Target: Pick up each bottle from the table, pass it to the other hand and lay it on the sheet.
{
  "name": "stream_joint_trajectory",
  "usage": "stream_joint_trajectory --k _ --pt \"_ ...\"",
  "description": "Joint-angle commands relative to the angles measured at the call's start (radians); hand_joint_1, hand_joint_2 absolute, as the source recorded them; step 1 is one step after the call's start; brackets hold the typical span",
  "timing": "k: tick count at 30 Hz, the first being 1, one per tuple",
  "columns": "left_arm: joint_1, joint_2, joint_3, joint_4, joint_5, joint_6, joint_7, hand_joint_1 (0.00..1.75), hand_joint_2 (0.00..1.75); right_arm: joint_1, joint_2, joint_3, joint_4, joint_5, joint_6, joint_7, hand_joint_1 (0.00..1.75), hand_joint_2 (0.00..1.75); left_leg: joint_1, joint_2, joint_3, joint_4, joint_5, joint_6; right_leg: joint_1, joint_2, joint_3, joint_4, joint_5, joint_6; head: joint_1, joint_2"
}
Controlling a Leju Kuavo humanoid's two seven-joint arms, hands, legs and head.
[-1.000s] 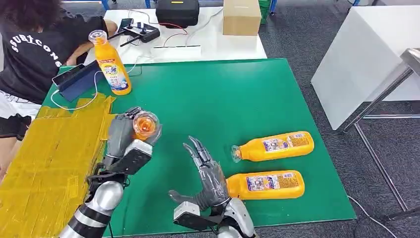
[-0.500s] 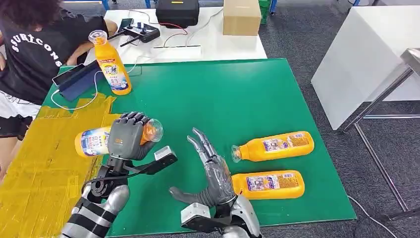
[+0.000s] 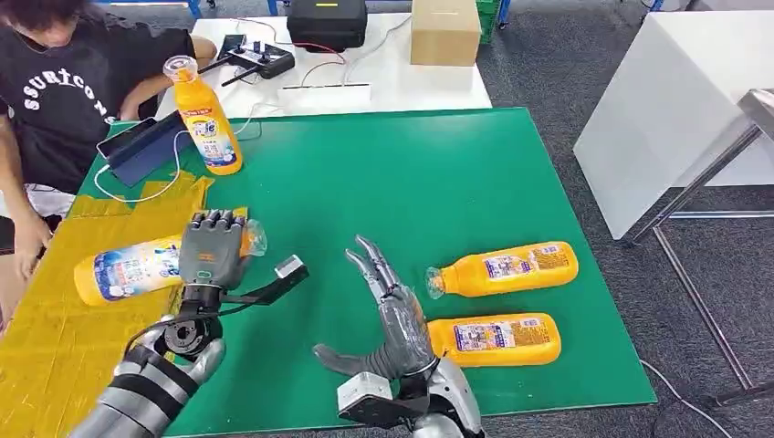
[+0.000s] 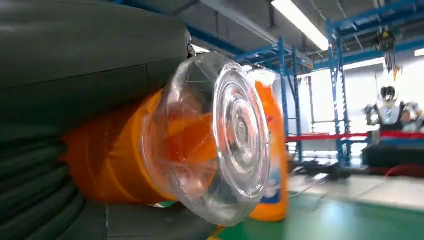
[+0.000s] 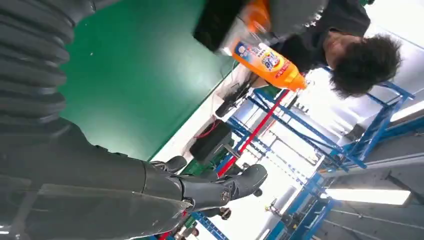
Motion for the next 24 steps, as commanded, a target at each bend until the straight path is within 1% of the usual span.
stream_joint_trajectory --k 1,3,5,7,8,9,10,11,12,13,14,15,16,18,19,21,24 --pt "-0.189 0.070 -0.296 0.514 -0.004 0.080 0.052 1.75 1.75 -0.071 -0.049 0.043 0.047 -0.039 0.009 -0.014 0.00 1.75 0.001 0.001 0.006 -0.002 -0.001 -0.001 0.001 0.000 0.006 -0.002 -0.001 0.000 0.000 0.000" --pt "-0.192 0.060 -0.247 0.593 -0.004 0.080 0.012 1.75 1.75 -0.075 -0.055 0.047 0.048 -0.049 0.006 -0.022 0.00 1.75 0.001 0.002 0.005 -0.001 -0.001 -0.001 0.001 0.001 0.005 -0.001 -0.001 0.000 0.000 0.000" --pt "-0.188 0.059 -0.197 0.629 -0.004 0.079 -0.030 1.75 1.75 -0.079 -0.060 0.051 0.048 -0.055 0.006 -0.024 0.00 1.75 0.002 0.003 0.005 -0.001 -0.002 -0.001 0.002 0.002 0.005 -0.001 -0.001 0.000 0.000 0.000" --pt "-0.181 0.042 -0.099 0.680 0.033 0.080 -0.115 1.75 1.75 -0.084 -0.066 0.058 0.051 -0.063 0.007 -0.024 0.00 1.75 0.002 0.002 0.004 -0.001 -0.002 -0.001 0.002 0.000 0.005 -0.001 -0.001 0.000 0.000 0.000" --pt "-0.177 0.038 -0.067 0.693 0.045 0.080 -0.136 1.75 1.75 -0.085 -0.068 0.059 0.052 -0.065 0.006 -0.024 0.00 1.75 0.002 0.002 0.006 -0.001 -0.003 -0.002 0.002 0.001 0.007 -0.001 -0.002 -0.001 0.000 0.000" --pt "-0.171 0.022 0.002 0.725 0.078 0.080 -0.181 1.75 1.75 -0.086 -0.070 0.061 0.054 -0.069 0.004 -0.024 0.00 1.75 0.002 0.002 0.004 -0.001 -0.002 -0.001 0.002 0.001 0.005 -0.001 -0.001 0.000 0.000 0.000" --pt "-0.164 -0.006 0.102 0.751 0.182 0.067 -0.271 0.61 1.75 -0.085 -0.070 0.060 0.055 -0.071 0.000 -0.023 0.00 1.75 0.002 0.002 0.005 0.000 -0.002 -0.002 0.002 0.001 0.005 -0.001 -0.001 -0.001 0.000 0.000" --pt "-0.166 -0.012 0.113 0.765 0.179 0.051 -0.270 0.00 1.75 -0.085 -0.069 0.060 0.055 -0.071 0.000 -0.023 0.00 1.75 0.002 0.002 0.004 0.000 -0.002 -0.001 0.002 0.001 0.005 -0.001 -0.001 0.000 0.000 0.000" --pt "-0.165 -0.016 0.116 0.769 0.177 0.048 -0.264 0.00 1.75 -0.085 -0.069 0.060 0.055 -0.071 0.000 -0.023 0.00 1.75 0.001 0.001 0.002 0.000 -0.001 -0.001 0.001 0.000 0.003 -0.001 0.000 0.000 0.000 0.000" --pt "-0.159 -0.030 0.169 0.776 0.224 0.029 -0.294 0.00 1.75 -0.084 -0.067 0.059 0.056 -0.072 -0.003 -0.021 0.00 1.75 0.002 0.001 0.004 0.000 -0.002 -0.001 0.002 -0.001 0.005 -0.001 -0.001 0.000 0.000 0.000" --pt "-0.159 -0.030 0.169 0.776 0.224 0.029 -0.294 0.00 1.75 -0.084 -0.067 0.059 0.056 -0.072 -0.003 -0.021 0.00 1.75 0.001 0.000 0.004 -0.001 -0.001 -0.001 0.001 -0.001 0.005 -0.001 -0.001 0.000 0.000 0.000" --pt "-0.159 -0.030 0.169 0.776 0.224 0.029 -0.294 0.00 1.75 -0.084 -0.067 0.059 0.056 -0.072 -0.003 -0.021 0.00 1.75 0.002 0.000 0.007 -0.001 -0.003 -0.002 0.002 -0.001 0.008 -0.002 -0.002 -0.001 0.000 0.000" --pt "-0.154 -0.031 0.180 0.775 0.232 0.032 -0.299 0.00 1.75 -0.084 -0.067 0.058 0.056 -0.072 -0.004 -0.020 0.00 1.75 0.001 0.002 0.006 -0.002 -0.002 -0.001 0.001 0.001 0.006 -0.002 0.000 0.000 0.000 0.000" --pt "-0.149 -0.042 0.240 0.764 0.293 0.038 -0.348 0.00 1.75 -0.081 -0.066 0.055 0.056 -0.070 -0.008 -0.015 0.00 1.75 0.000 0.002 0.004 -0.001 -0.001 -0.001 0.000 0.001 0.005 -0.001 0.000 0.000 0.000 0.000" --pt "-0.145 -0.056 0.299 0.750 0.358 0.046 -0.408 0.00 1.75 -0.079 -0.064 0.052 0.057 -0.068 -0.011 -0.011 0.00 1.75 0.001 0.003 0.007 -0.002 -0.002 -0.002 0.001 0.002 0.007 -0.002 0.000 -0.001 0.000 0.000" --pt "-0.153 -0.061 0.300 0.750 0.357 0.039 -0.408 0.00 1.75 -0.079 -0.064 0.052 0.058 -0.068 -0.011 -0.011 0.00 1.75 0.000 0.001 0.006 -0.001 -0.001 -0.001 0.000 0.000 0.006 -0.001 0.000 0.000 0.000 0.000" --pt "-0.148 -0.112 0.457 0.705 0.503 0.033 -0.580 0.00 1.75 -0.073 -0.055 0.043 0.063 -0.063 -0.016 -0.009 0.00 1.75 0.000 0.000 0.007 -0.002 -0.001 -0.001 0.000 -0.001 0.006 -0.002 0.000 0.000 0.000 0.000"
